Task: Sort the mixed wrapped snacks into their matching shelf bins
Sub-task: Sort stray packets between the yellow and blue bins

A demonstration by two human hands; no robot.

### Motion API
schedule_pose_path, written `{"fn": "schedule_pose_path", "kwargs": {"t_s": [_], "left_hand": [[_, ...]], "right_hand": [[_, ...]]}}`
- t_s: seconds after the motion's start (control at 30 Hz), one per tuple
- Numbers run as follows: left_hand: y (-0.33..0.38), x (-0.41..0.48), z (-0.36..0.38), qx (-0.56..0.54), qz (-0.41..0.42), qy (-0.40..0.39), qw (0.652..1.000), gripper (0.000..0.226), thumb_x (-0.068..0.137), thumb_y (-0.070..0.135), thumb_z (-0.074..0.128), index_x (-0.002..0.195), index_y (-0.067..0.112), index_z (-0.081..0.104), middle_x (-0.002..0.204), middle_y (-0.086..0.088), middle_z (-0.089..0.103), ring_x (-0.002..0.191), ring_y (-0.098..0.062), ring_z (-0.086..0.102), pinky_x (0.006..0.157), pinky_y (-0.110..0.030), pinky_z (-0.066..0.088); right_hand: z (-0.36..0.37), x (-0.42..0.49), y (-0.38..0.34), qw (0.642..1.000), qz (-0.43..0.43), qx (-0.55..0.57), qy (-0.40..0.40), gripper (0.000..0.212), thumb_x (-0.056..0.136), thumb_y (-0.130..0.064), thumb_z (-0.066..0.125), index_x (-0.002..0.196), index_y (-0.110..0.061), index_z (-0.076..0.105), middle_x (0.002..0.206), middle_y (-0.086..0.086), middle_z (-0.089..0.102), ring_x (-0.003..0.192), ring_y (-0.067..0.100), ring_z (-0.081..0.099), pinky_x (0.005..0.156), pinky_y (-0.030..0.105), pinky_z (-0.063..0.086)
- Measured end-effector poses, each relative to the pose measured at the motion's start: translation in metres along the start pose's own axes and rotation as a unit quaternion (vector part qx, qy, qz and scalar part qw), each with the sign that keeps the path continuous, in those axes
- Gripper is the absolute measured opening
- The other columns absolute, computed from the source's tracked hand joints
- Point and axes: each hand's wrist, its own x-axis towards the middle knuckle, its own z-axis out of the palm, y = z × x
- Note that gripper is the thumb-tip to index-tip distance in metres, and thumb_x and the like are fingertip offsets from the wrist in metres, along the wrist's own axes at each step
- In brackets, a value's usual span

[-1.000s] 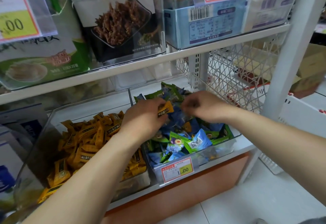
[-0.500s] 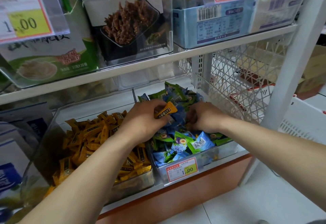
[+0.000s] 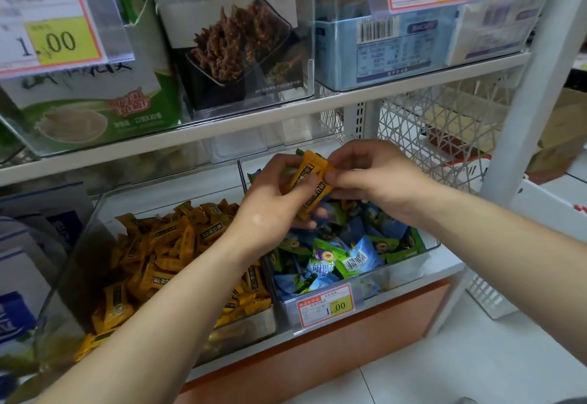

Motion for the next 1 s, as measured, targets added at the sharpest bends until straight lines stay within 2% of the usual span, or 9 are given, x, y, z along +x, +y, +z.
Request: {"fn": "schedule_pose_path", "kwargs": {"t_s": [0.07,0.13,0.2,0.3,0.43,0.6,0.77,0.9,1.0], "left_hand": [[-0.002,-0.001,-0.004,0.091,0.026,0.006,0.996,0.016,0.096,0.028,0.063,0.108,0.033,0.053,0.084,-0.003,0.071,0.067,-0.022,0.071,0.054,-0.034,0.056],[-0.007,-0.002,-0.010,0.239,0.061,-0.001,0.969,0.020,0.092,0.038,0.065,0.109,0.039,0.054,0.083,0.009,0.067,0.074,-0.009,0.067,0.063,-0.024,0.053],[-0.010,-0.003,-0.014,0.333,0.080,-0.010,0.939,0.030,0.090,0.043,0.066,0.117,0.037,0.055,0.092,0.019,0.061,0.077,0.002,0.057,0.067,-0.007,0.041],[-0.012,-0.003,-0.014,0.385,0.085,-0.024,0.919,0.035,0.090,0.046,0.065,0.122,0.037,0.055,0.096,0.020,0.056,0.077,0.005,0.051,0.063,-0.005,0.035],[-0.012,-0.004,-0.016,0.373,0.082,-0.031,0.924,0.033,0.089,0.048,0.065,0.120,0.039,0.055,0.090,0.024,0.055,0.080,0.015,0.053,0.062,-0.007,0.040],[-0.008,-0.007,-0.018,0.343,0.071,-0.020,0.936,0.033,0.089,0.043,0.067,0.120,0.036,0.057,0.092,0.028,0.054,0.082,0.019,0.052,0.064,-0.002,0.039],[-0.005,-0.011,-0.019,0.273,0.040,-0.007,0.961,0.036,0.088,0.042,0.069,0.121,0.035,0.057,0.101,0.022,0.060,0.089,-0.005,0.064,0.075,-0.020,0.049],[-0.003,-0.017,-0.022,0.294,0.045,-0.015,0.955,0.035,0.089,0.045,0.068,0.121,0.036,0.057,0.100,0.021,0.060,0.090,0.006,0.058,0.070,-0.010,0.045],[-0.003,-0.020,-0.022,0.296,0.043,-0.017,0.954,0.033,0.088,0.046,0.068,0.119,0.039,0.056,0.099,0.023,0.060,0.090,0.007,0.057,0.073,-0.014,0.047]], "right_hand": [[-0.004,-0.003,0.001,0.999,0.024,-0.048,-0.005,0.011,0.087,-0.011,0.071,0.095,-0.011,0.065,0.081,0.008,0.074,0.074,0.023,0.073,0.067,0.031,0.060],[-0.014,-0.006,0.004,0.978,0.047,-0.200,-0.043,0.005,0.092,-0.022,0.067,0.096,-0.019,0.066,0.080,0.002,0.075,0.070,0.017,0.071,0.059,0.024,0.054],[-0.023,-0.008,0.010,0.913,0.049,-0.390,-0.106,0.008,0.091,-0.033,0.066,0.093,-0.027,0.069,0.075,-0.008,0.073,0.068,0.008,0.069,0.059,0.019,0.049],[-0.024,-0.010,0.023,0.829,0.095,-0.521,-0.181,0.016,0.084,-0.044,0.070,0.091,-0.031,0.075,0.080,-0.016,0.071,0.076,0.001,0.064,0.068,0.023,0.051],[-0.017,-0.008,0.034,0.822,0.118,-0.529,-0.174,0.003,0.080,-0.029,0.072,0.078,-0.029,0.075,0.065,-0.021,0.066,0.066,-0.002,0.059,0.055,0.019,0.042],[-0.019,-0.007,0.027,0.806,0.072,-0.575,-0.115,0.011,0.080,-0.022,0.066,0.086,-0.021,0.076,0.081,-0.005,0.072,0.074,0.011,0.063,0.060,0.021,0.049],[-0.027,-0.010,0.008,0.848,0.016,-0.528,-0.049,0.006,0.080,-0.031,0.070,0.083,-0.028,0.075,0.076,-0.018,0.068,0.076,0.002,0.064,0.061,0.016,0.049],[-0.014,-0.013,0.024,0.772,0.149,-0.600,-0.146,0.030,0.079,-0.041,0.072,0.084,-0.011,0.074,0.070,0.000,0.065,0.066,0.018,0.058,0.058,0.027,0.042],[-0.010,-0.010,0.024,0.766,0.157,-0.605,-0.153,0.025,0.080,-0.034,0.072,0.083,-0.009,0.073,0.071,0.003,0.064,0.070,0.020,0.058,0.057,0.027,0.041]]}}
